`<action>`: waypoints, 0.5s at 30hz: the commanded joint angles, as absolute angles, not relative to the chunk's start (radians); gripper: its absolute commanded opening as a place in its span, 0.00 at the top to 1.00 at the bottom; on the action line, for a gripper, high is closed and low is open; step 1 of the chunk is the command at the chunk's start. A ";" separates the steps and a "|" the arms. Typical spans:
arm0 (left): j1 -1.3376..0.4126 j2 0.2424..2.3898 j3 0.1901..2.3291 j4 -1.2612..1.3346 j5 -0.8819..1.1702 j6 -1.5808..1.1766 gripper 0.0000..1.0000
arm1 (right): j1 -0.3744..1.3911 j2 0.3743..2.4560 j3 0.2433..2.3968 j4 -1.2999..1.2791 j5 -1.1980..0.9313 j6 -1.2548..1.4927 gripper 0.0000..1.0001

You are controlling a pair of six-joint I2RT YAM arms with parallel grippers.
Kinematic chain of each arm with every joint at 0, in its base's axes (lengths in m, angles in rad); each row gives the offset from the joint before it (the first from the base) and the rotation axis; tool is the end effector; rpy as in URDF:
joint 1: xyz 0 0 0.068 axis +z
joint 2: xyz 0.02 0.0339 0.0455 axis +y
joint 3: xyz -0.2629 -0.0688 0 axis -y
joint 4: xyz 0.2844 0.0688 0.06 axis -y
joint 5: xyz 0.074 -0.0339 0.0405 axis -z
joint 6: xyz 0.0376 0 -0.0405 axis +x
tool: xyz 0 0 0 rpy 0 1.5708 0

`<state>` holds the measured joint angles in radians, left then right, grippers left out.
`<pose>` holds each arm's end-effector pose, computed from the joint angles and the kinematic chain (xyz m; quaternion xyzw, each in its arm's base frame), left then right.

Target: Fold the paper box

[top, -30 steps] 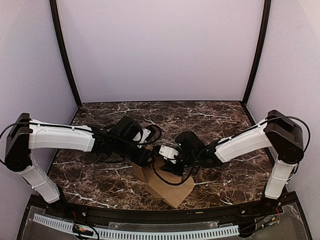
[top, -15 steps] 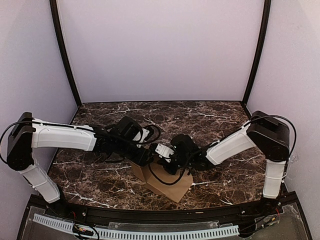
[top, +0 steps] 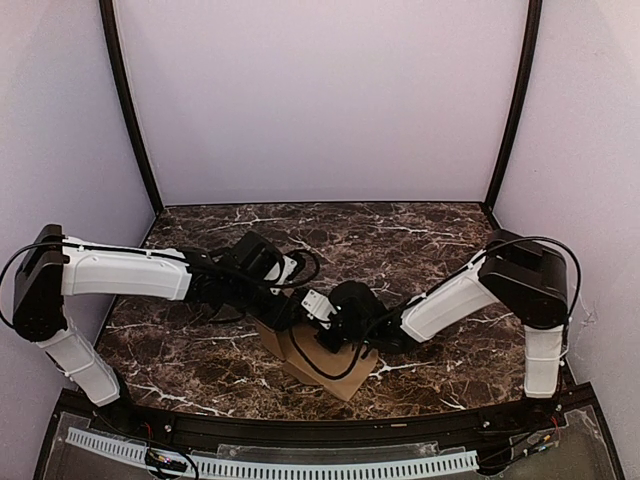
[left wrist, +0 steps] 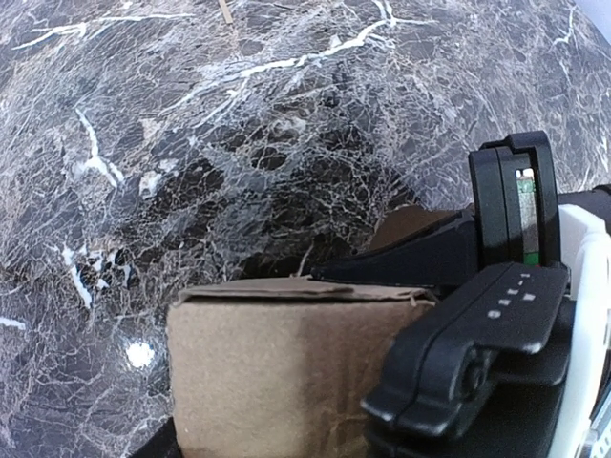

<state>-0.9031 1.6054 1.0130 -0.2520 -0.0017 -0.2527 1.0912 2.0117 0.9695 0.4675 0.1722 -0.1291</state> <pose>0.2308 -0.2926 0.1838 0.2984 0.8859 -0.1934 0.2980 0.1998 0.3702 0.0756 -0.4678 0.7409 0.1532 0.4569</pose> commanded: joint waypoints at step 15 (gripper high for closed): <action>-0.949 1.594 1.078 -0.327 -0.005 -0.196 0.47 | 0.972 1.641 0.876 0.032 -0.284 -0.438 0.46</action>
<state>-0.9340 1.6062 1.0489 -0.2943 0.0242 -0.2184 1.0084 1.6955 0.8841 0.1947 -0.0959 -0.3386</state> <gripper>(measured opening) 0.542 0.526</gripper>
